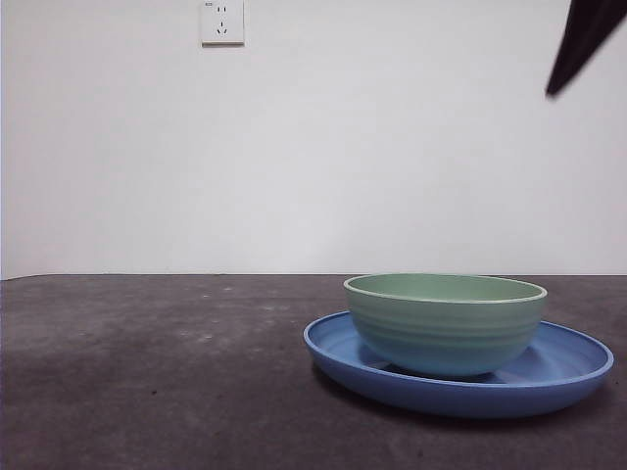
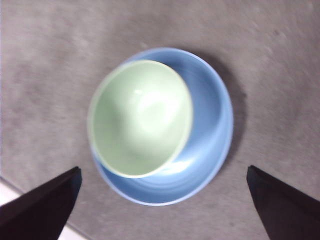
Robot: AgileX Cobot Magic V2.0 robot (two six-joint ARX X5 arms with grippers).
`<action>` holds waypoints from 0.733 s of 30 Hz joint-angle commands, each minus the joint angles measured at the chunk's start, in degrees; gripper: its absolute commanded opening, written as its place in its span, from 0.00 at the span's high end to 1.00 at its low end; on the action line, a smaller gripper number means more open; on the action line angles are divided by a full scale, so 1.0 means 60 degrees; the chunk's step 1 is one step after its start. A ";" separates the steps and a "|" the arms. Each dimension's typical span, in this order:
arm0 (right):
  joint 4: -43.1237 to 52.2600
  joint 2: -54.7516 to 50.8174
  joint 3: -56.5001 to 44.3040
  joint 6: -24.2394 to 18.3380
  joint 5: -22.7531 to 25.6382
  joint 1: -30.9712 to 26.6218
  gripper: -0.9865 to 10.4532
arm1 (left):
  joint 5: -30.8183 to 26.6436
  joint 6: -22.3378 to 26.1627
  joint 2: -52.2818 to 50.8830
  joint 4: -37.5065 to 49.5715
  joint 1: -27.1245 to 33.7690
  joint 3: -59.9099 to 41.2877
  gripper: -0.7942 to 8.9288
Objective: Place the green bowl on the blue plate
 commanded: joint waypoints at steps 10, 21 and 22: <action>0.0903 0.3246 0.0171 -0.0743 -0.0025 -0.0477 0.57 | -0.0025 -0.0018 0.0044 0.0204 -0.0040 0.0069 0.27; 0.1807 0.5406 0.0171 -0.0958 -0.0543 -0.0448 0.68 | -0.0025 -0.0018 0.0044 0.0204 -0.0040 0.0069 0.27; 0.1829 0.5526 0.0171 -0.0958 -0.0539 -0.0441 0.69 | -0.0025 -0.0018 0.0044 0.0200 -0.0040 0.0069 0.27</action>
